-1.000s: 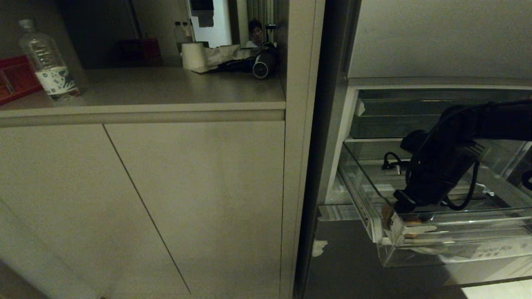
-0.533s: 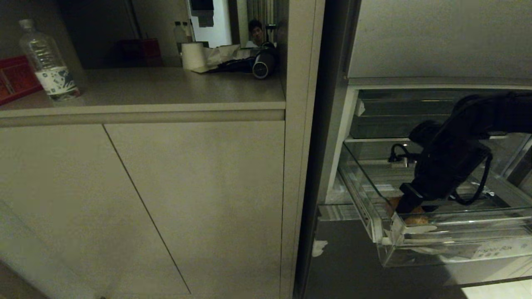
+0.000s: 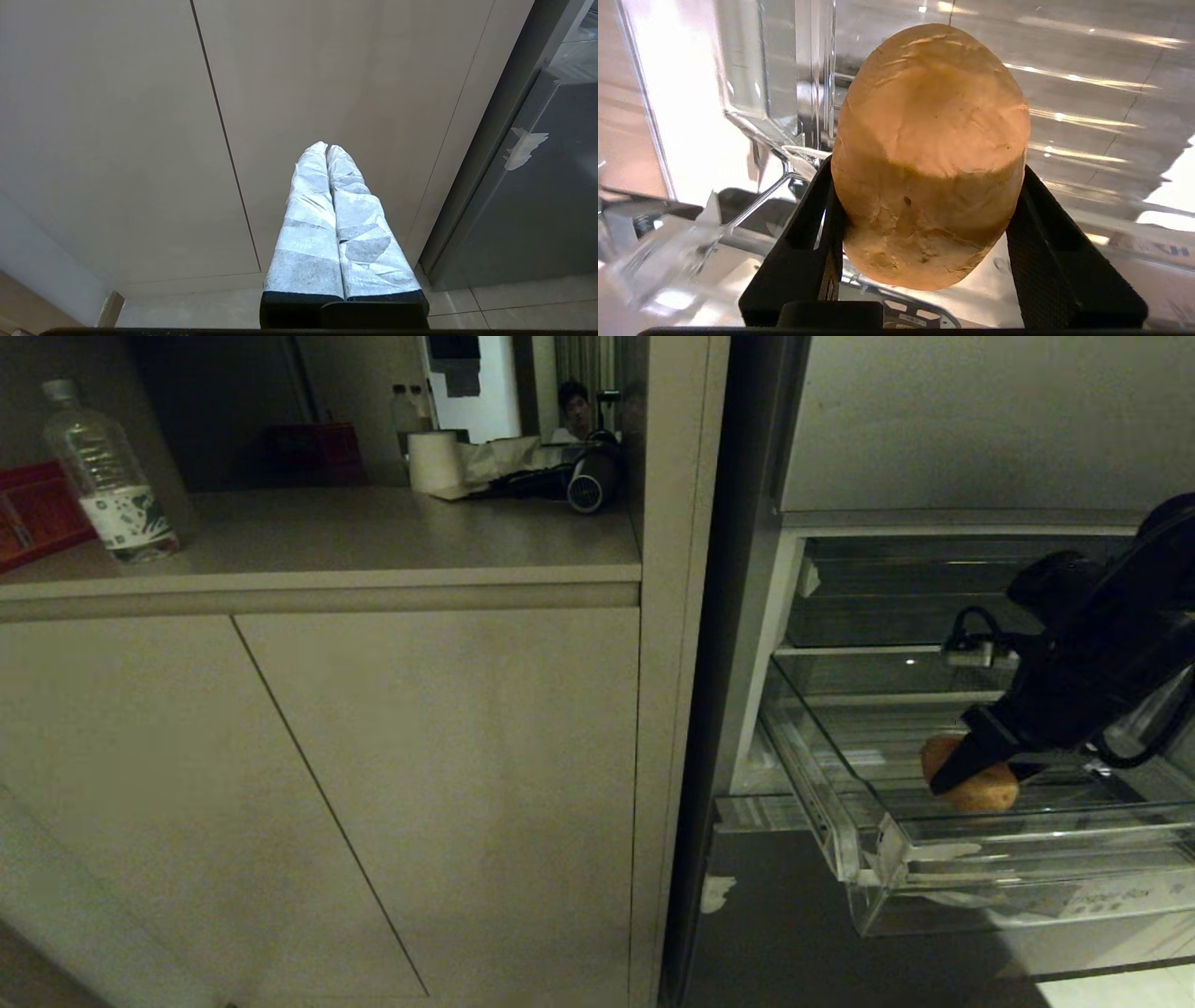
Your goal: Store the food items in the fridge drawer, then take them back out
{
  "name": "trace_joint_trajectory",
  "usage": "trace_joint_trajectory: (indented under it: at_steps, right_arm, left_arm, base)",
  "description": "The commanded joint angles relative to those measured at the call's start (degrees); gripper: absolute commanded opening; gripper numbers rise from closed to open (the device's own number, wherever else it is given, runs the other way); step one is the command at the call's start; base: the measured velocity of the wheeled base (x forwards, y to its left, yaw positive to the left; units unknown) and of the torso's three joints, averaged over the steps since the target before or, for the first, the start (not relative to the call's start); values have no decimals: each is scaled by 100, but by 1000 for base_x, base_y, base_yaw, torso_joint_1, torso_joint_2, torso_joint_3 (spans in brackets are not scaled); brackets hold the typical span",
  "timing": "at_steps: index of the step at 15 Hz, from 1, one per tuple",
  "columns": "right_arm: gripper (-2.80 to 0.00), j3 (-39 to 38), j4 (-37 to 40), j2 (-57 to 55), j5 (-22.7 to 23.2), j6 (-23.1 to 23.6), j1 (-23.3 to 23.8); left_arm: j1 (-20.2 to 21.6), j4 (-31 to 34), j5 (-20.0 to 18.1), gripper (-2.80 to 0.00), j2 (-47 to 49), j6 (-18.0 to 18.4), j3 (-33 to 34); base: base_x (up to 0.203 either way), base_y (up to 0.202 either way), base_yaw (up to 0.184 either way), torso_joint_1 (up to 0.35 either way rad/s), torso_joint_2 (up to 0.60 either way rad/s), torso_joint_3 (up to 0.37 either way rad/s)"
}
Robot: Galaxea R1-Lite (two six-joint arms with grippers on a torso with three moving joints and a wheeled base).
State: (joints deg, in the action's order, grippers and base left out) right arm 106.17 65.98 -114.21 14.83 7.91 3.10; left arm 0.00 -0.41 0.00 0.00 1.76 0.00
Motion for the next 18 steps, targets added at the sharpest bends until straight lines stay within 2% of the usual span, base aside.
trace_joint_trajectory:
  at_steps: [1, 7, 14, 18]
  right_arm:
    - [-280, -37, -53, 382, 27, -31, 177]
    - [-280, -396, -193, 1125, 155, -69, 656]
    - [-280, -2192, -1653, 2496, 273, -56, 1460]
    - [-280, -3066, -1990, 3688, 412, -61, 1822]
  left_arm:
    - [0, -2, 0, -280, 0, 0, 0]
    - [0, -2, 0, -280, 0, 0, 0]
    - [0, -2, 0, -280, 0, 0, 0]
    - [0, -2, 0, -280, 0, 0, 0]
  base:
    - [0, 0, 0, 0, 0, 0]
    - [0, 0, 0, 0, 0, 0]
    - [0, 0, 0, 0, 0, 0]
    - [0, 0, 0, 0, 0, 0]
